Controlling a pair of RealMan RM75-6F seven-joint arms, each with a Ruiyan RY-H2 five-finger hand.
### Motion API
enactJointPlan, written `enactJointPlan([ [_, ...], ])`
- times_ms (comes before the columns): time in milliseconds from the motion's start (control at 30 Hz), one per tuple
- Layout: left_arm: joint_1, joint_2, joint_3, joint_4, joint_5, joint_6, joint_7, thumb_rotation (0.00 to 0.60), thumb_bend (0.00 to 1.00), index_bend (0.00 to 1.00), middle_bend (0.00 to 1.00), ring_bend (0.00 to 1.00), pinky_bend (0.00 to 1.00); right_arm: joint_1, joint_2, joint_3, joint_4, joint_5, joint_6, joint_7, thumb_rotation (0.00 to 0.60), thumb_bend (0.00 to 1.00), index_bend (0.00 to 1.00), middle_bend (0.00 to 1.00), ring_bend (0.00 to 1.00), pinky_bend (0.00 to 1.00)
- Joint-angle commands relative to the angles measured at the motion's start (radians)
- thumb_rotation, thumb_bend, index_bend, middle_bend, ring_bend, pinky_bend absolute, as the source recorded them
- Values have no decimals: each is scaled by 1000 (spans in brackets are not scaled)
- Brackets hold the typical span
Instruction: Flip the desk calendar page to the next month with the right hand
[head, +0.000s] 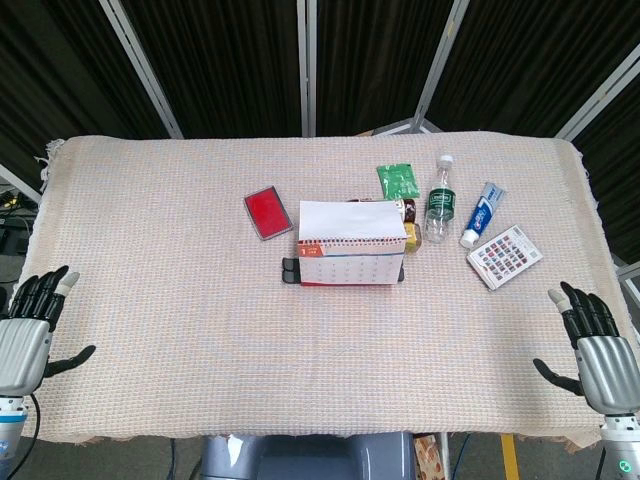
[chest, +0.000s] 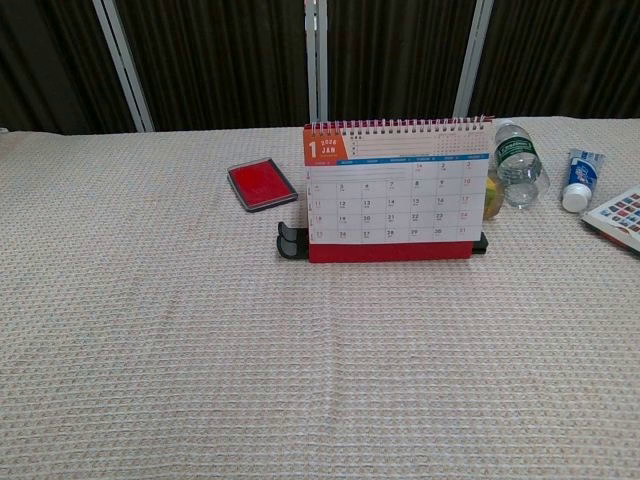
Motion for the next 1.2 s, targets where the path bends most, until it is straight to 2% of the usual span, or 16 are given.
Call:
enactJointPlan([
  [33,0,3,-4,-4,4,8,-9,600,81,0,0,0,0,21,2,8,-74,39,-44,48,600,122,0,486,458,596],
  [133,1,5,-6,-5,7,13,-15,600,81,0,0,0,0,50,-2,19,-183,91,-115,148,600,167,0,691,642,758],
  [167,1,6,-8,-5,10,17,-20,600,81,0,0,0,0,78,8,20,-253,129,-192,233,600,177,0,716,664,777],
  [233,2,8,-9,-5,13,22,-26,600,81,0,0,0,0,122,37,25,-330,178,-301,341,600,218,0,757,703,807],
  [300,4,10,-13,-5,20,34,-34,600,81,0,0,0,0,189,67,43,-409,238,-455,512,600,262,0,766,711,812],
  [367,8,13,-16,-4,28,49,-41,600,81,0,0,0,0,250,82,71,-436,284,-579,649,600,303,0,768,713,813],
  [433,12,15,-16,-3,35,61,-48,600,81,0,0,0,0,291,70,95,-434,316,-653,730,600,336,0,768,713,813],
  [600,18,25,-17,0,46,79,-73,600,81,0,0,0,0,379,-21,153,-380,423,-800,892,600,379,0,768,712,813],
  [900,21,34,-21,3,54,94,-99,600,81,0,0,0,0,469,-200,189,-218,596,-889,906,600,408,0,767,712,812],
  [1200,21,34,-21,9,56,93,-100,600,81,0,0,0,0,508,-306,194,-95,718,-932,868,600,416,0,762,712,812],
])
